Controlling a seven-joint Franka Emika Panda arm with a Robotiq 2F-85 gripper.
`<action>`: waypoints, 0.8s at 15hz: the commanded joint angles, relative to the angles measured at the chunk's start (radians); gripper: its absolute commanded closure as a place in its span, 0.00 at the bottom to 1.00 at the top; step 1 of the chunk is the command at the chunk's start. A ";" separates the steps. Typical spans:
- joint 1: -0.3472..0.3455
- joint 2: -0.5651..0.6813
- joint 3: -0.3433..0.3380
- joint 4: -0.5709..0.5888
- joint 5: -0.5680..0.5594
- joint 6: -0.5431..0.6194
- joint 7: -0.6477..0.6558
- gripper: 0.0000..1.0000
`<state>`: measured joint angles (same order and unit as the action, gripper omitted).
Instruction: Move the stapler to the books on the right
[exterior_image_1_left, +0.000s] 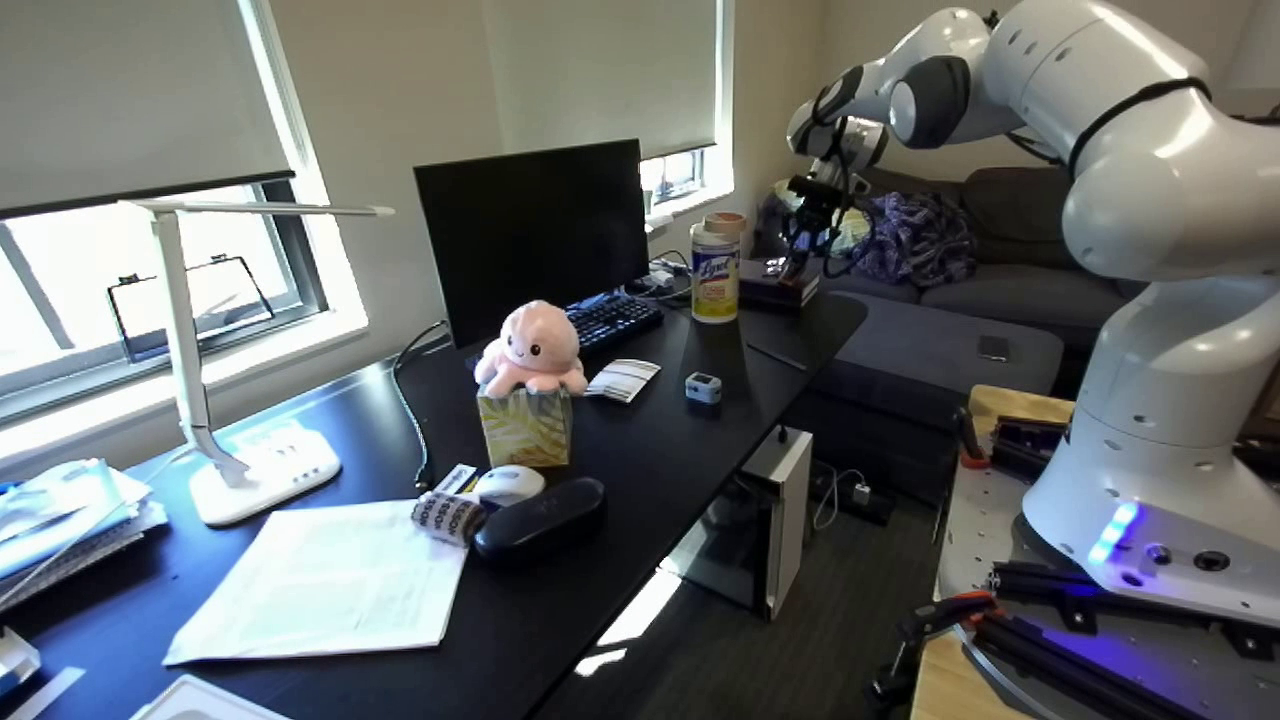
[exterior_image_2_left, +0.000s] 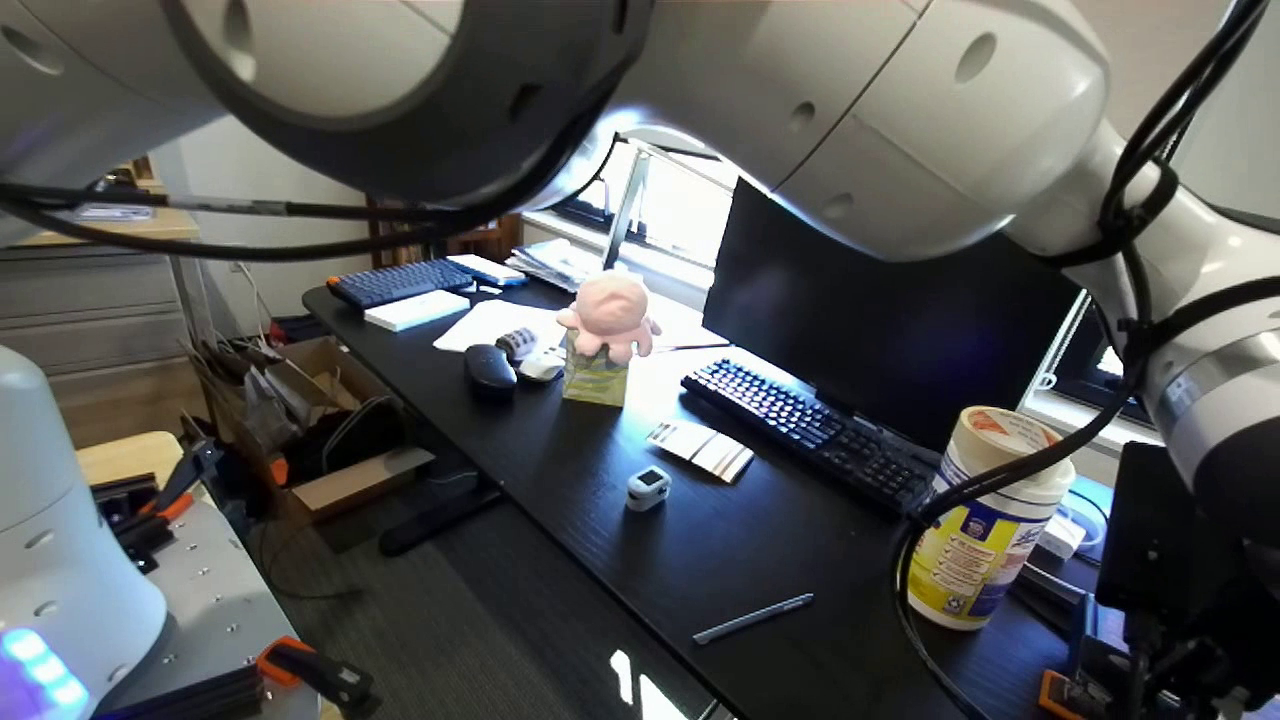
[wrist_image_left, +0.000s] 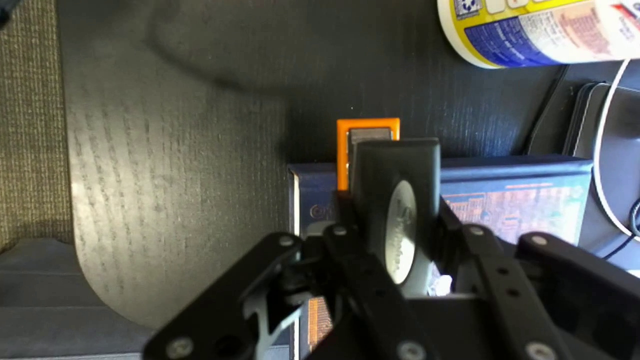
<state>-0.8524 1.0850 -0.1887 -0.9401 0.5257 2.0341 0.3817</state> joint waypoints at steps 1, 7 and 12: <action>-0.042 0.063 0.043 0.102 -0.043 -0.019 0.001 0.88; -0.082 0.108 0.087 0.163 -0.037 -0.017 0.006 0.31; -0.085 0.096 0.085 0.162 -0.004 0.005 -0.021 0.02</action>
<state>-0.9210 1.1612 -0.1187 -0.8273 0.5081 2.0341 0.3817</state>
